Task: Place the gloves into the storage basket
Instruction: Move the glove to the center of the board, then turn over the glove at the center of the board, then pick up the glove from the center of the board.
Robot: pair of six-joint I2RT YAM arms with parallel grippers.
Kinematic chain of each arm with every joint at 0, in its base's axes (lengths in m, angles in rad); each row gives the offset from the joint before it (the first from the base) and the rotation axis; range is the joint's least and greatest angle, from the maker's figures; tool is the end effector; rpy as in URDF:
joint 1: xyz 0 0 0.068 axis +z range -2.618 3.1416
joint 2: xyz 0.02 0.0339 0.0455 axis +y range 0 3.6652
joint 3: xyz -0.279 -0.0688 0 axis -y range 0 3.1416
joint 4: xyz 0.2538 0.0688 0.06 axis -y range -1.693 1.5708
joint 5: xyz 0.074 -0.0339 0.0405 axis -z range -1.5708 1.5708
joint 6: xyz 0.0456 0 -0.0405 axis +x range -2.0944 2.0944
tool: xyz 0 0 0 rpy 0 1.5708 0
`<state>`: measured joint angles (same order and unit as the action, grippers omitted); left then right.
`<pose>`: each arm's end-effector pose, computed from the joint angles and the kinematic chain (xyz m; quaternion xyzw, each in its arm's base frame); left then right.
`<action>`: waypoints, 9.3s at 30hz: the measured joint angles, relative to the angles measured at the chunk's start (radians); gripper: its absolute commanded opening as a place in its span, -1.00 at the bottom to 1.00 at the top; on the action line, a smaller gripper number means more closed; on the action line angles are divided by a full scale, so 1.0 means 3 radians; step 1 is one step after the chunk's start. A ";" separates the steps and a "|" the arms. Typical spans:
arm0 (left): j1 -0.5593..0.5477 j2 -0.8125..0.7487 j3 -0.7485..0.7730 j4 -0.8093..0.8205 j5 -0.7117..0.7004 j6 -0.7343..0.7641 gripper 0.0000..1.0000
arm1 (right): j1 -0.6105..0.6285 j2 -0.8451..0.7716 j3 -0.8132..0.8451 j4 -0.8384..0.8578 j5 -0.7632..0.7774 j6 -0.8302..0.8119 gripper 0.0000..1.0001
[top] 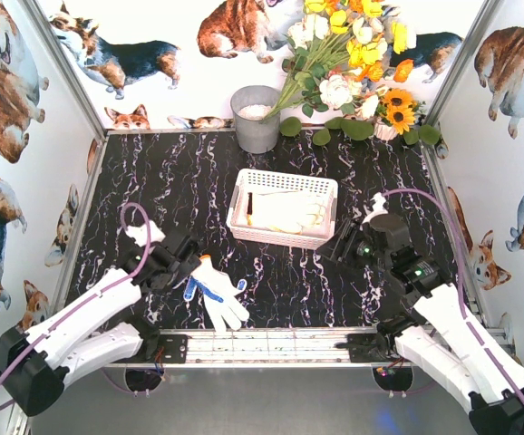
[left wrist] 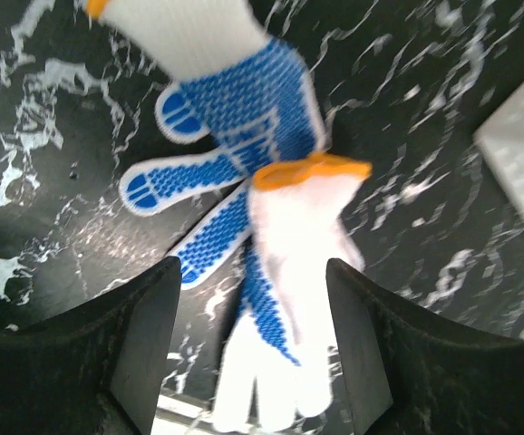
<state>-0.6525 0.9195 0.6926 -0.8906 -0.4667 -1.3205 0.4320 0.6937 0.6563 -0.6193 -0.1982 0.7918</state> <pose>0.1411 -0.0820 0.2336 -0.3599 0.8786 -0.0581 0.3085 0.1373 0.0732 0.2699 0.1168 0.8864 0.3249 0.3085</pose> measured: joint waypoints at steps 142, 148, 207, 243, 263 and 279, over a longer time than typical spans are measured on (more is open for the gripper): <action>-0.0427 0.0426 0.0951 0.0791 0.2703 0.3067 -0.28 | 0.1082 0.0875 0.0609 0.0731 -0.1095 -0.1405 -1.00; -0.0426 0.0514 0.1021 0.0788 0.1994 0.3098 0.30 | 0.1082 0.0907 0.0896 0.0263 -0.0514 -0.1859 -0.93; -0.1130 0.0376 -0.1010 0.2818 0.2431 0.1106 0.02 | 0.2614 0.1113 -0.0731 0.1022 0.0591 0.0605 -0.53; -0.1099 0.0671 -0.0704 0.2581 0.1667 0.1406 0.13 | 0.1952 0.2227 -0.0529 0.2068 0.1288 0.0337 -0.51; 0.1474 0.0234 -0.0294 0.1027 0.1096 0.2093 0.42 | 0.1932 0.1136 -0.0411 0.1605 0.0912 -0.0046 0.27; 0.1760 0.1027 -0.0159 0.1367 0.0871 0.2239 -0.76 | 0.1932 0.0548 -0.0599 0.1222 0.0924 -0.0025 0.33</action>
<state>-0.1246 1.2278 0.6449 -0.4805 -0.2054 -0.6487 1.0115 0.8581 0.4767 -0.2527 0.0792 0.7841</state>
